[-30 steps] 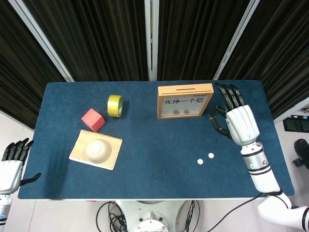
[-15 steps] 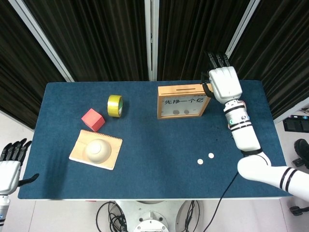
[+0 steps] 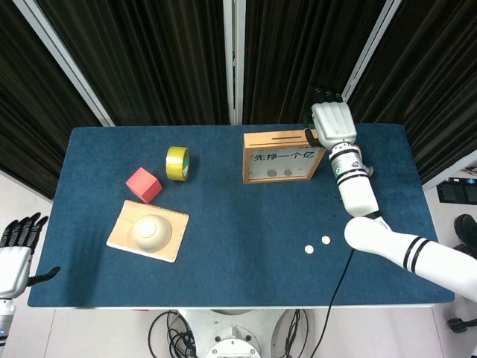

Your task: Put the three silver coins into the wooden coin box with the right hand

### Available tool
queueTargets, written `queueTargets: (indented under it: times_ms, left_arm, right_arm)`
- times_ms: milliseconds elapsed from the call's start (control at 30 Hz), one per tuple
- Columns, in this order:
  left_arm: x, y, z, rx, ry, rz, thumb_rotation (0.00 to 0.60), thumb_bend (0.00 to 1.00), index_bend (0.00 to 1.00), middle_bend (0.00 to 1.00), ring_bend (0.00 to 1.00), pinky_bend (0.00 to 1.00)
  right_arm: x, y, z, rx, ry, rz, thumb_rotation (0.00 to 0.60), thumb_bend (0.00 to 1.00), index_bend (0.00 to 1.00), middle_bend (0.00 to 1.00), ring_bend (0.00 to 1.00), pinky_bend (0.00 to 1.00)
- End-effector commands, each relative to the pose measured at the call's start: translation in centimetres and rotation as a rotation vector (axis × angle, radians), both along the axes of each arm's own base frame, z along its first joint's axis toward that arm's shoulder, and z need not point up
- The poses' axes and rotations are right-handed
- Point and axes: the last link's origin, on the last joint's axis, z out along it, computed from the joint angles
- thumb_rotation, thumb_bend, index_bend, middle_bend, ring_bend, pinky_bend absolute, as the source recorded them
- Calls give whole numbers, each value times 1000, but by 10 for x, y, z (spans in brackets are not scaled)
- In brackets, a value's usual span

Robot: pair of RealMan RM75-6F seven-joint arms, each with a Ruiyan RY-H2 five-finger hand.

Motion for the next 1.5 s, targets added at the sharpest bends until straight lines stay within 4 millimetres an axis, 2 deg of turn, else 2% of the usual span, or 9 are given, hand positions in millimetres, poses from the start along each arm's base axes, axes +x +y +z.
queueTargets:
  times_ms: [33, 333, 1500]
  left_arm:
    - [-2, 0, 0, 1, 12, 2, 600, 0, 19, 0, 0, 0]
    - [-3, 1, -1, 12, 42, -6, 600, 0, 18, 0, 0, 0]
    - [-5, 2, 2, 14, 18, -2, 600, 0, 18, 0, 0, 0]
  right_arm:
    - [6, 0, -6, 39, -10, -24, 600, 452, 796, 16, 0, 0]
    - [12, 2, -7, 63, -20, -48, 600, 454, 797, 16, 0, 0]
    - [9, -5, -22, 83, -12, -75, 600, 456, 793, 16, 0, 0]
